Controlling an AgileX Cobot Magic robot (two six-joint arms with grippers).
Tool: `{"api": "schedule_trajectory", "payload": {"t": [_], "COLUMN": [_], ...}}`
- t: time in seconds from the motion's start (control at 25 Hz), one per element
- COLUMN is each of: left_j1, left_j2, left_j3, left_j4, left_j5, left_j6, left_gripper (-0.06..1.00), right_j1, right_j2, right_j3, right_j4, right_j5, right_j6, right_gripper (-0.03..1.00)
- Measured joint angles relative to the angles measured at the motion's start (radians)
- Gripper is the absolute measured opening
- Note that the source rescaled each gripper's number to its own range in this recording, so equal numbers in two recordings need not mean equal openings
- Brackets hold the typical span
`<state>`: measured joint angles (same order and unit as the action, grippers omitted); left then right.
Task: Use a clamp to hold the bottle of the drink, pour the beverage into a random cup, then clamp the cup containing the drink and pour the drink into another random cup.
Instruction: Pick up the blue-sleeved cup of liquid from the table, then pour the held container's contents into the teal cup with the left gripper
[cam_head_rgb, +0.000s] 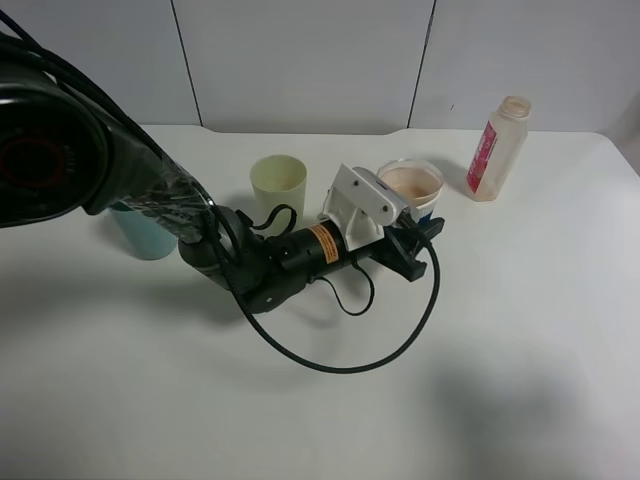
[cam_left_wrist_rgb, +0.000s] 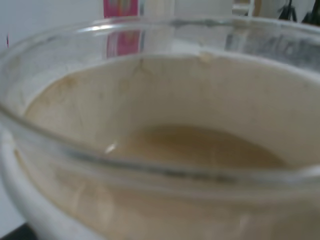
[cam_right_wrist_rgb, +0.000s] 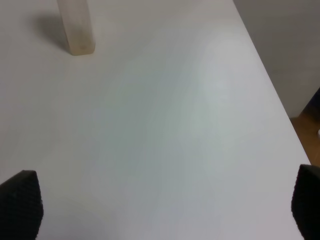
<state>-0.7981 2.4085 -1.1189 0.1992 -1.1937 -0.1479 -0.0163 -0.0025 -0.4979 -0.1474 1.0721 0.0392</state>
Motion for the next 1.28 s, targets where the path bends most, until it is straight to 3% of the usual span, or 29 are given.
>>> {"api": "schedule_trajectory", "payload": {"t": [0.28,0.8,1.0,1.28], "left_j1": [0.0,0.0,0.0,0.001], "left_j2": [-0.057,-0.247,-0.372,-0.451], "left_j3": [0.028,0.202,0.318,0.405], "left_j4": [0.018,0.012,-0.077,-0.142], "left_j5": [0.0,0.002,0.001,0.003], "left_j6": [0.0,0.0,-0.001,0.018], "left_gripper": [0.01,0.01,0.01,0.01], "right_j1": [0.0,0.0,0.0,0.0], "right_j2": [0.0,0.0,0.0,0.0], "right_j3": [0.0,0.0,0.0,0.0], "right_j4": [0.0,0.0,0.0,0.0], "right_j5": [0.0,0.0,0.0,0.0], "right_j6": [0.0,0.0,0.0,0.0], "right_gripper": [1.0,1.0,1.0,1.0]}}
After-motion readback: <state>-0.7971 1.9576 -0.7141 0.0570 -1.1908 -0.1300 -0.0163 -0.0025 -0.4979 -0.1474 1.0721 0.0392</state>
